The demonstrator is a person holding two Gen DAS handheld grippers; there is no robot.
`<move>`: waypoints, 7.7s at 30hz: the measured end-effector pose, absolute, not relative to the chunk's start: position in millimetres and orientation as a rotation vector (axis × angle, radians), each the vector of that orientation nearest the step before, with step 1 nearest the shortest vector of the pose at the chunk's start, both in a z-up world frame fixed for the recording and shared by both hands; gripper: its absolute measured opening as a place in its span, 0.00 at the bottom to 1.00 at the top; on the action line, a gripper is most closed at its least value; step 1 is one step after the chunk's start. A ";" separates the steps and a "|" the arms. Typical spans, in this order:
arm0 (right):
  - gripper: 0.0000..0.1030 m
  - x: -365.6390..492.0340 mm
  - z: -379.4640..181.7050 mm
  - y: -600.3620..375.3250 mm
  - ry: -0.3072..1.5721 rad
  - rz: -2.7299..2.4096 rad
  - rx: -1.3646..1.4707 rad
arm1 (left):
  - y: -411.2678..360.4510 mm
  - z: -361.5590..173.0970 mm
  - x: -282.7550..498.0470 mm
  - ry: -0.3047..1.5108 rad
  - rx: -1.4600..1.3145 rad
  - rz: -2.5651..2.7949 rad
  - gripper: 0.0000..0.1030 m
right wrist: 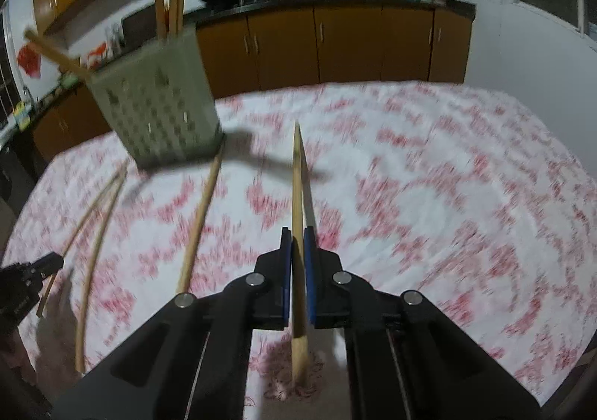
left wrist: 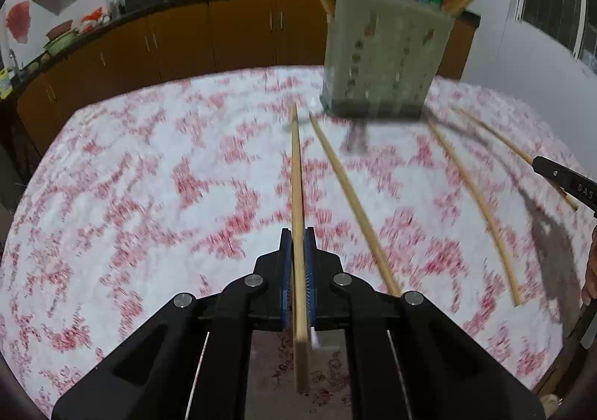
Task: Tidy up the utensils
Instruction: 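Raise both held chopsticks up over the green holder, then open both grippers to drop the chopsticks into the holder, then lower both grippers to the last chopsticks and close on one each, then lift the held chopsticks with both grippers up over the green holder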
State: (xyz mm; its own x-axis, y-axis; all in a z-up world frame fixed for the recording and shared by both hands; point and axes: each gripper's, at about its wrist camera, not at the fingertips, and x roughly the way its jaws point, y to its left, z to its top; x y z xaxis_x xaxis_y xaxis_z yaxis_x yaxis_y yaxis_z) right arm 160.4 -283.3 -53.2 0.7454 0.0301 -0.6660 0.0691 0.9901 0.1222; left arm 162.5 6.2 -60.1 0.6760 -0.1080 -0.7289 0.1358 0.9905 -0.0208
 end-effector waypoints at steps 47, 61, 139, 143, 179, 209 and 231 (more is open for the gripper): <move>0.08 197.2 137.0 -229.9 0.190 0.176 0.190 | -21.0 138.5 193.2 0.230 -0.144 -0.225 0.07; 0.23 210.4 117.9 -220.4 0.268 0.174 0.169 | -12.6 111.4 211.0 0.312 -0.195 -0.244 0.36; 0.08 183.3 -100.5 -251.6 0.870 -0.005 0.064 | -43.4 -88.4 151.2 0.893 0.011 -0.125 0.12; 0.08 182.9 -100.4 -250.8 0.870 -0.005 0.063 | -41.5 -87.7 159.4 0.904 0.028 -0.129 0.08; 0.08 195.6 -101.7 -255.6 0.869 -0.025 0.068 | -4.3 -86.4 204.2 0.877 -0.020 -0.035 0.08; 0.08 184.1 -93.3 -264.2 0.844 -0.007 0.085 | -0.7 -83.5 183.8 0.874 -0.007 -0.074 0.08; 0.08 162.6 -4.0 -281.8 0.574 -0.020 0.135 | 22.9 19.7 171.9 0.583 -0.110 -0.084 0.07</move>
State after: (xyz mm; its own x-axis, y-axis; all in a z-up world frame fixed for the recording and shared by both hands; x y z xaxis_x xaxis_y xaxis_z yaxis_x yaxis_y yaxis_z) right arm 162.6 -281.8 -4.0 0.8400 0.0188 -0.5423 0.0567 0.9909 0.1221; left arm 171.9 22.9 19.7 0.8314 -0.1099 -0.5446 0.0477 0.9907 -0.1272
